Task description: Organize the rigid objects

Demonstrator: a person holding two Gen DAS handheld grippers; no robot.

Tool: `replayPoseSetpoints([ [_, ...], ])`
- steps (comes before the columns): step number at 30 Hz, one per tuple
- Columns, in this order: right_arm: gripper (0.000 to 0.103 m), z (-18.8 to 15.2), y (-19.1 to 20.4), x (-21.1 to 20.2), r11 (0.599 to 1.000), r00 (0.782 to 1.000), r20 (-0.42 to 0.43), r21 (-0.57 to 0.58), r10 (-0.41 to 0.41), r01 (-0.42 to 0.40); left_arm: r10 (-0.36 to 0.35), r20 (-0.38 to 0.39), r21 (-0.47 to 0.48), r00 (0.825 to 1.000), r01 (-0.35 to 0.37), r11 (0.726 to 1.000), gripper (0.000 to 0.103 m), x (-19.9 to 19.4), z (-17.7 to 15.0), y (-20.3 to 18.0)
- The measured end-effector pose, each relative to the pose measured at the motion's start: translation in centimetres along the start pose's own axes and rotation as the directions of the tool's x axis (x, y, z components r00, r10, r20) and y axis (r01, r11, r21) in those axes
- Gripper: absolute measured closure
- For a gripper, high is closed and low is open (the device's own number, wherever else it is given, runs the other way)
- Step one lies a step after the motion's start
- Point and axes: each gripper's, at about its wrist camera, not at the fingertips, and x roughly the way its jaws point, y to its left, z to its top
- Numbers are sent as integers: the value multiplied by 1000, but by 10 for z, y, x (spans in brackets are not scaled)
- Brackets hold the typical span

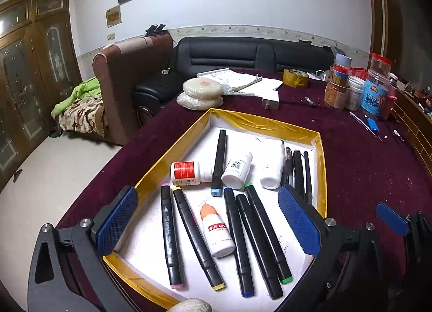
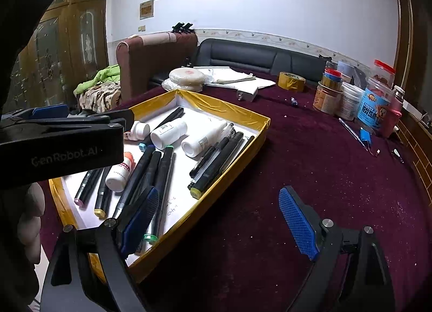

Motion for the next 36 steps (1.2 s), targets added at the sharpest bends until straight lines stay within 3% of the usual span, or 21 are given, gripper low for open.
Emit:
replayPoseSetpoints([
  [18,15,-6,-5,7,999,998,-59,28,-23,25,-53,-74,11,996,54,998,0,9,-10,-3],
  [27,15,-10,-10,8,999,997,-72,36,-33,35,-82,-42,42,996,83,996,0,2,-11,-14],
  [36,15,-12,-8,6,999,997,-63,9,-41,42,-92,-72,67,993,97,993,0,2,-14,-24],
])
